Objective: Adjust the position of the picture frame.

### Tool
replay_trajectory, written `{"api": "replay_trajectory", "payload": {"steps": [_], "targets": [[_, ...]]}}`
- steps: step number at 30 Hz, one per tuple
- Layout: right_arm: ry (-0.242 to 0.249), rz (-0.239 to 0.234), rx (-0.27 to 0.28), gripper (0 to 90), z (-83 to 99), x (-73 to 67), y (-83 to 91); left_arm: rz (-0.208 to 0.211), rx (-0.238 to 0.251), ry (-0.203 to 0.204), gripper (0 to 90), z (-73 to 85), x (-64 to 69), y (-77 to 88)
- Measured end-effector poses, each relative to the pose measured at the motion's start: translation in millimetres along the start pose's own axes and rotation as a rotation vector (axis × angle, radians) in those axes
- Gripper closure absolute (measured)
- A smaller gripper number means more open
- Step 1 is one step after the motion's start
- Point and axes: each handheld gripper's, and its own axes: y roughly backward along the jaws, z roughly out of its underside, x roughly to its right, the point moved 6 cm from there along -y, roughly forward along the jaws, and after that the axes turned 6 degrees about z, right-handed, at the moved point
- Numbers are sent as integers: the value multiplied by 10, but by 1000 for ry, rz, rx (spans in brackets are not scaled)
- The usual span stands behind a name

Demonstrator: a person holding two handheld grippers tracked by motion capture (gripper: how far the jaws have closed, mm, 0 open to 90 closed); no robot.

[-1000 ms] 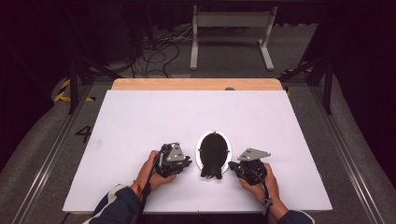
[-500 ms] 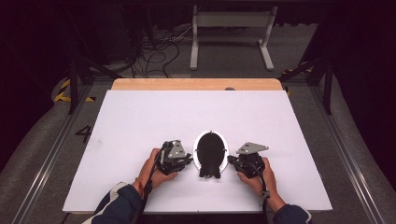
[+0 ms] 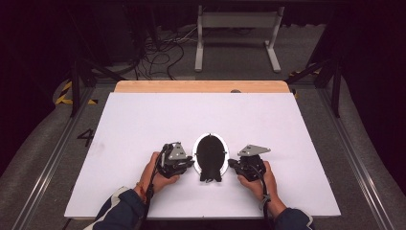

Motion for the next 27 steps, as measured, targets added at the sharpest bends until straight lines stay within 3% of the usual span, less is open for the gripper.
{"api": "replay_trajectory", "payload": {"steps": [5, 11, 16, 21, 27], "targets": [[-5, 10, -3, 900, -56, -31, -57, -16, 11, 24, 813, 11, -54, 4], [1, 19, -5, 900, -87, -29, -89, 25, 23, 54, 864, 5, -113, 0], [36, 33, 0, 900, -91, -32, -92, 24, 21, 55, 891, -21, -142, -23], [28, 16, 4, 900, -86, 4, -91, 12, 19, 61, 895, -51, -156, -54], [59, 33, 3, 899, -88, 5, -88, 13, 22, 63, 894, -59, -168, -63]]}}
